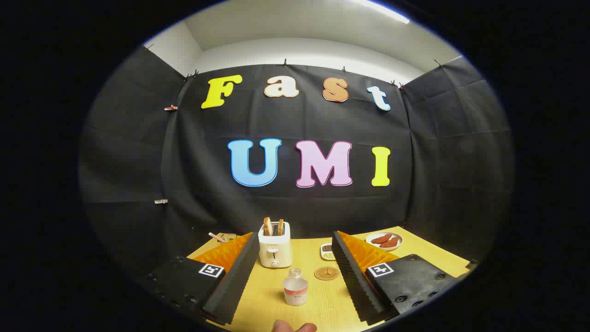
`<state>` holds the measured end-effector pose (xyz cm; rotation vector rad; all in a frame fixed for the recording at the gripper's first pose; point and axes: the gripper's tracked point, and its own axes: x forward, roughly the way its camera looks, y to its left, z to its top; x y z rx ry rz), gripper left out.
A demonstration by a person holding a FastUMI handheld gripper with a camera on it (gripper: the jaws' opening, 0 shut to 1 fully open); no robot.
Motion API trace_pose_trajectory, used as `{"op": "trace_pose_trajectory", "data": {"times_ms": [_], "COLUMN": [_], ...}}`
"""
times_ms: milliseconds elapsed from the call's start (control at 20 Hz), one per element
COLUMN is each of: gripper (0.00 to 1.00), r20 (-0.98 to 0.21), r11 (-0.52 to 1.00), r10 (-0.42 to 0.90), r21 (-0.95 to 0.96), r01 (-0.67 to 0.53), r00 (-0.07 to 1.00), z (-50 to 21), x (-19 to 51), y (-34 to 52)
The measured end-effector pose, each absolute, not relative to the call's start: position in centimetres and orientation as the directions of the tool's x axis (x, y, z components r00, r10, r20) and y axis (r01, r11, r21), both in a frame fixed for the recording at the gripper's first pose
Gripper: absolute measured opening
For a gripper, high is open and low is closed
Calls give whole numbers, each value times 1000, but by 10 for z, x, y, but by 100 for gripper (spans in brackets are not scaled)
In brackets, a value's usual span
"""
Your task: Take the bottle from table, then pour the juice into the cup, finally place the bottle on the coaster
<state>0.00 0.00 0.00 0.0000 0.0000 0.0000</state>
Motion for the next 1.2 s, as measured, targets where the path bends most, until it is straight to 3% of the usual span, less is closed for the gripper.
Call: {"op": "trace_pose_trajectory", "data": {"times_ms": [700, 1200], "gripper": [97, 97], "r20": [29, -14], "r11": [999, 997], "r10": [-16, -72], "r21": [-27, -26], "r01": [17, 72], "r00": [999, 997], "z": [-10, -86], "x": [13, 33], "y": [5, -8]}}
